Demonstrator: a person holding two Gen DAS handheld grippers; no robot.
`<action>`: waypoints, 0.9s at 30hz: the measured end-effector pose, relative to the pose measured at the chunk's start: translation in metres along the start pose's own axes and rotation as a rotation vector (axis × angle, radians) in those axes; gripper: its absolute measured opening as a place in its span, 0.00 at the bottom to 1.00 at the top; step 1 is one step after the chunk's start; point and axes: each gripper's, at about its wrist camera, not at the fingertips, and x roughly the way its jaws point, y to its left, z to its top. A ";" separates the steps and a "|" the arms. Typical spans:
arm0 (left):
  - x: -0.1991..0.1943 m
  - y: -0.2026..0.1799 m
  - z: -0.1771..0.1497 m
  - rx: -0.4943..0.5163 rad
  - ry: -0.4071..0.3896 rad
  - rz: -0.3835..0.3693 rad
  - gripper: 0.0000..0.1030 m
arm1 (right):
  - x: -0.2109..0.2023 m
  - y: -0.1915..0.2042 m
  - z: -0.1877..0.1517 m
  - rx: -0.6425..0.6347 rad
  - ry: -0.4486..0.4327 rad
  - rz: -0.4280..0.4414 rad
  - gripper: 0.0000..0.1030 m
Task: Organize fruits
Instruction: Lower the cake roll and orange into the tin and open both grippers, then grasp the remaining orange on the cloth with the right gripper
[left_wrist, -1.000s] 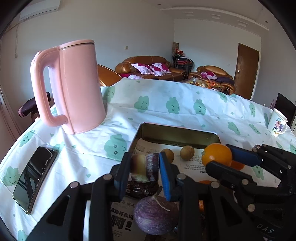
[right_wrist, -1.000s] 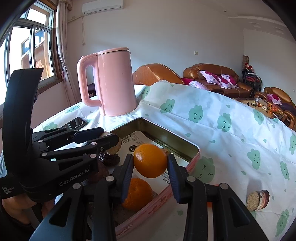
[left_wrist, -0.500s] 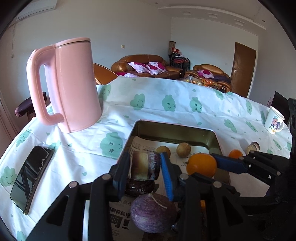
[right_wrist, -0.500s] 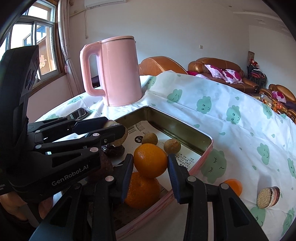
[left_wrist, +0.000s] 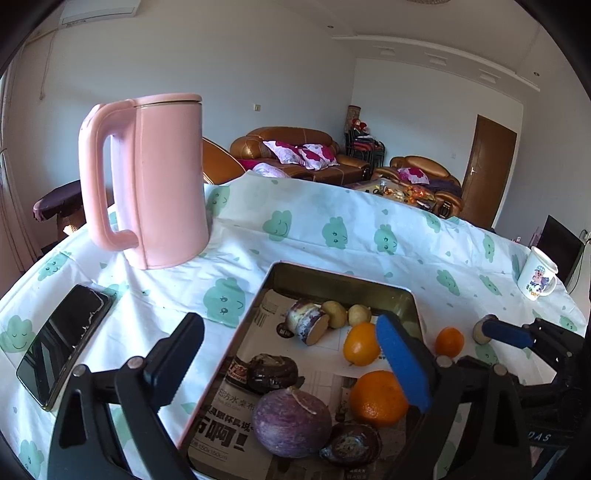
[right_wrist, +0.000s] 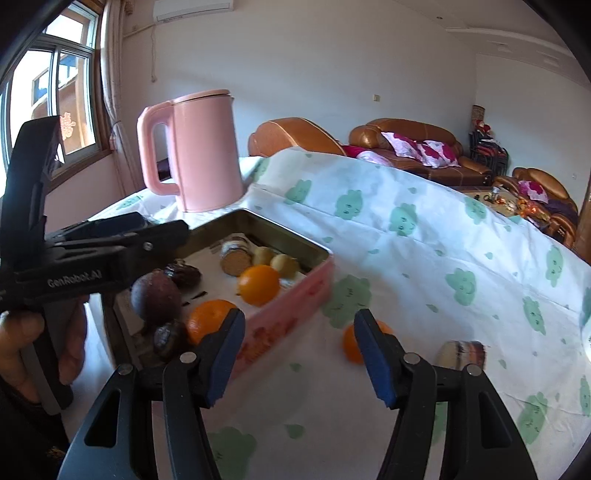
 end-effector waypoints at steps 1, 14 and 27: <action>0.002 -0.001 -0.001 -0.002 0.003 0.002 0.93 | 0.002 -0.007 -0.002 0.009 0.015 -0.022 0.61; 0.005 -0.006 0.004 0.006 0.014 0.027 0.93 | 0.061 -0.030 0.003 0.055 0.197 -0.054 0.61; 0.001 -0.078 0.011 0.120 0.017 -0.037 0.93 | -0.012 -0.060 -0.011 0.152 0.001 -0.082 0.42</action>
